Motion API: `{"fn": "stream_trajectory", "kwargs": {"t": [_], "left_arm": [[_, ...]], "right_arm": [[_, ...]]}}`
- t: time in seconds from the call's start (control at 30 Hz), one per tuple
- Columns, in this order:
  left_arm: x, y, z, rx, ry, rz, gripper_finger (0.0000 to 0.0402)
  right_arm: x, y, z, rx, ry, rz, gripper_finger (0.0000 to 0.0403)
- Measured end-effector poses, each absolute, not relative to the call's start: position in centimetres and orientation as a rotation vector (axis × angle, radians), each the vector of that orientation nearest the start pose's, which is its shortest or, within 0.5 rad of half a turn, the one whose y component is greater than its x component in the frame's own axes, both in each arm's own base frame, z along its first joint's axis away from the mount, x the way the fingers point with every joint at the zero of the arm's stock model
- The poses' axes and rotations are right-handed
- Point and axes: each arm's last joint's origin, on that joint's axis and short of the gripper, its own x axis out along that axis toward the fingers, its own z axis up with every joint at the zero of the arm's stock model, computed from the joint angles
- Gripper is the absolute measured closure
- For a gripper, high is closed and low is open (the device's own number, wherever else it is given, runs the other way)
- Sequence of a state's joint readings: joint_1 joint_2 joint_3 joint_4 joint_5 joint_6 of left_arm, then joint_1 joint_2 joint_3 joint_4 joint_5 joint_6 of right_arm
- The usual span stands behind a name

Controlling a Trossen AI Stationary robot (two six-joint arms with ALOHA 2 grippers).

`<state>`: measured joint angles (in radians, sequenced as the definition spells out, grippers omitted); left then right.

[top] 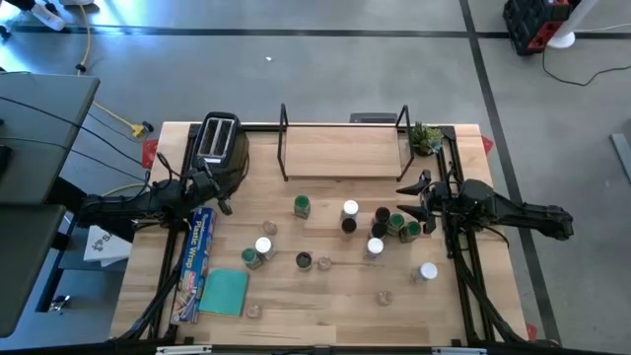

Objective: Shelf spices
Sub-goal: Put the top left green seasoning bottle on the shelf

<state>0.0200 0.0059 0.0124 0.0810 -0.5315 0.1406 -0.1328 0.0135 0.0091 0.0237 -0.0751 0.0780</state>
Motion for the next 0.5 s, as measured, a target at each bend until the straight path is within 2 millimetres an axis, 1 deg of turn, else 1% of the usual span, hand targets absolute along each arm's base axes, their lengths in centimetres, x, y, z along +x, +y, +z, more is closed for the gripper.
{"fn": "stream_trajectory", "kwargs": {"t": [0.07,0.1,0.17,0.23,0.33,0.43,0.5], "left_arm": [[9.3,1.6,17.6,0.101,-0.067,0.55,0.0259],[9.2,1.6,17.8,0.066,-0.099,0.544,0.0259],[9.1,1.5,18.9,-0.114,-0.256,0.484,0.0259],[8.8,1.4,20.5,-0.316,-0.411,0.395,0.0259],[8.6,1.5,22.6,-0.572,-0.523,0.365,0.0259],[8.9,1.5,25.7,-0.618,-0.561,0.343,0.0259],[9.9,1.4,28.0,-0.611,-0.535,0.328,0.0259]], "right_arm": [[9.7,-1.1,16.8,0.076,-0.021,-0.057,0.0179],[9.7,-1.1,16.8,0.076,-0.021,-0.057,0.0179],[9.7,-1.1,16.8,0.076,-0.021,-0.057,0.0179],[9.7,-1.1,16.8,0.076,-0.021,-0.057,0.0179],[9.7,-1.1,16.8,0.076,-0.021,-0.057,0.0179],[9.7,-1.1,16.8,0.076,-0.021,-0.057,0.0179],[9.7,-1.1,16.8,0.076,-0.021,-0.057,0.0179]]}}
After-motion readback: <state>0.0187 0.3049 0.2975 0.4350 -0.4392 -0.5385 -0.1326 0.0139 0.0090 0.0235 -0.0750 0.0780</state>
